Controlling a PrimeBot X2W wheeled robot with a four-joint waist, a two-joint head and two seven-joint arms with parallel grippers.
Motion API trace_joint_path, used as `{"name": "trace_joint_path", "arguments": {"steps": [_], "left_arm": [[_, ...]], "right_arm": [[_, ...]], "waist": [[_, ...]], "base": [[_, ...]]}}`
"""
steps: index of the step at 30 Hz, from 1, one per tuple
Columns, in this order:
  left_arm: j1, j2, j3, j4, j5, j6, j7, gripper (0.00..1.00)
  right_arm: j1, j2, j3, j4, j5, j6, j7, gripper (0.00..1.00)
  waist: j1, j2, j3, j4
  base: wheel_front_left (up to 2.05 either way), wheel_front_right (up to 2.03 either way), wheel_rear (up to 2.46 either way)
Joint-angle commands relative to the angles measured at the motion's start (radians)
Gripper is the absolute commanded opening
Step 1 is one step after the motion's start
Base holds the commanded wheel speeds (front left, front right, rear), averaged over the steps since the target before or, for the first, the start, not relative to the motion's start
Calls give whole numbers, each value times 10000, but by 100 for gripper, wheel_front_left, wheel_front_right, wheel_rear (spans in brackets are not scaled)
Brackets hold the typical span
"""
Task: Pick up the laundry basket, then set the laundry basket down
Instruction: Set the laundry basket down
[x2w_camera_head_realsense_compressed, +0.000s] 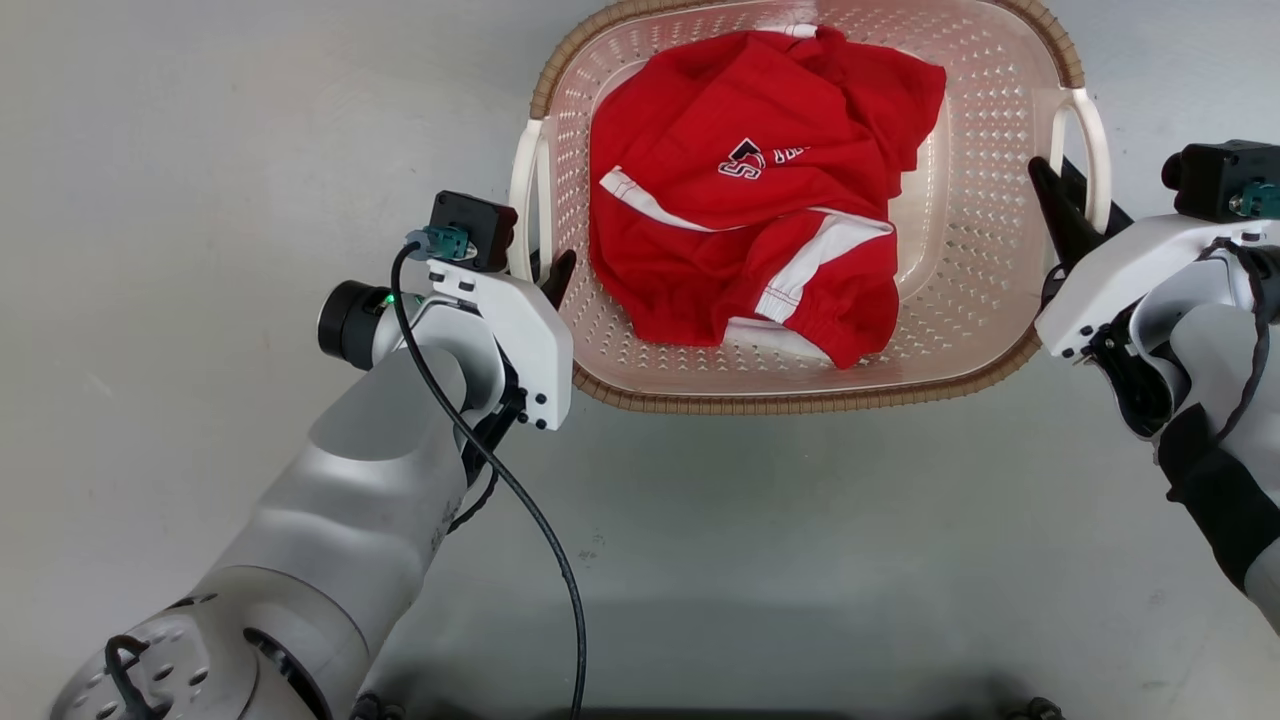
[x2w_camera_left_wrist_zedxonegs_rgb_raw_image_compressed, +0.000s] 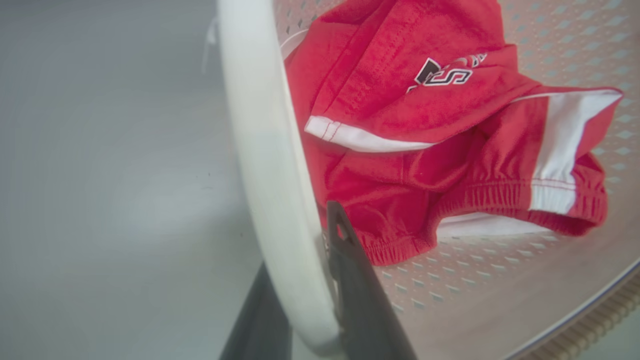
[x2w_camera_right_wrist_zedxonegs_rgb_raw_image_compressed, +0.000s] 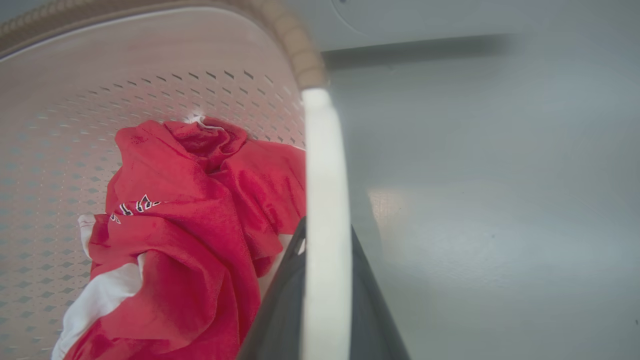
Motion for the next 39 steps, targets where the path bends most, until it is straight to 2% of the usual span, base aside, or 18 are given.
{"name": "trace_joint_path", "arguments": {"steps": [1,9,25,26,27,39], "left_arm": [[172,987,-14,442,177,125,39,0],[66,1015,-127,446,252,115,89,0],[-56,969,-215,448,289,107,-29,0],[-93,956,-205,448,309,149,-251,15],[-69,935,-152,448,255,167,-338,100],[-110,786,-147,448,249,115,-947,100]], "right_arm": [[349,-1103,-332,216,-126,-213,-240,0],[538,-954,-914,124,-791,-213,-240,0],[595,-838,-1284,45,-1127,-213,-241,0],[602,-834,-1300,-15,-1123,-213,-241,44],[613,-831,-1312,-125,-1120,-213,-241,100],[841,-1111,-527,-1329,-526,-213,-241,100]], "waist": [[-1,0,22,10],[-1,0,112,17],[-1,0,237,-1],[-1,0,252,2],[-1,0,266,4],[-1,0,410,19]], "base": [[0,0,0],[0,0,0],[0,0,0],[0,0,0],[0,0,0],[0,0,0]]}}
